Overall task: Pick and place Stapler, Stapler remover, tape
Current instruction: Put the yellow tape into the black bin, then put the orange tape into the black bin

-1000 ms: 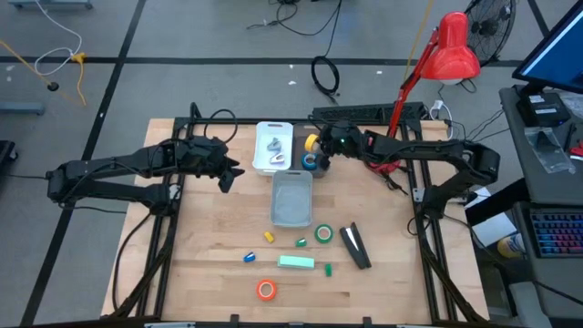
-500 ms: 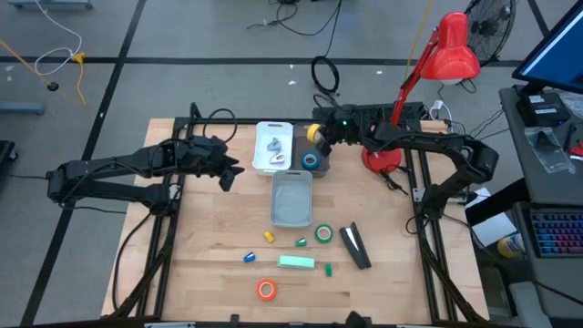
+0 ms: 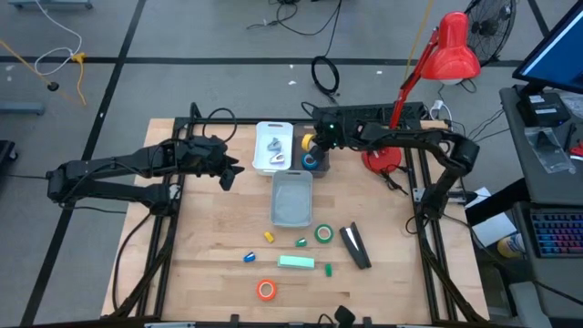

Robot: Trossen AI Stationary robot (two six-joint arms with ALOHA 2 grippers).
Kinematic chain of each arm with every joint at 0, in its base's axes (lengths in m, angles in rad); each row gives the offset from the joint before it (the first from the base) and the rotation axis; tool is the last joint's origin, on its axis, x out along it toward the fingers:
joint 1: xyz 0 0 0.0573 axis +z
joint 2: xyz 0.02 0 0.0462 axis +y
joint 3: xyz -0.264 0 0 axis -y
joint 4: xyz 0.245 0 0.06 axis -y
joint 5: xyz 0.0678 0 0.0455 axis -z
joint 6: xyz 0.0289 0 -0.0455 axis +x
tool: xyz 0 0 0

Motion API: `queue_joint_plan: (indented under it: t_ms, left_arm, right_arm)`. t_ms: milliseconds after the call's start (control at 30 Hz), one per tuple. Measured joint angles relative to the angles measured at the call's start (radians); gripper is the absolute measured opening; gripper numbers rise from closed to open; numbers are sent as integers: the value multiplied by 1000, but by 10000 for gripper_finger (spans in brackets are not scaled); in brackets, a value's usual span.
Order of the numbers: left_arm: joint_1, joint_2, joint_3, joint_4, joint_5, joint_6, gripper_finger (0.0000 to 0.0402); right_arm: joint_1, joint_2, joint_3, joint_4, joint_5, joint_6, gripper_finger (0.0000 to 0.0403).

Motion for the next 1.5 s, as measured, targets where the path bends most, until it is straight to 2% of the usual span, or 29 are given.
queue_joint_plan:
  t_ms: [267,733,1133,1500]
  left_arm:
    - [0,0,0,0,0,1,191]
    - [0,0,0,-1,-3,2,191]
    - [0,0,0,-1,-7,-1,191]
    - [0,0,0,-1,-7,-1,191]
  right_arm:
    - [-17,91,19,-8,-98,41,32]
    - [-43,93,21,-29,-95,64,42]
    - [-60,92,21,-24,-95,64,76]
    - [-61,92,20,-3,-95,64,129]
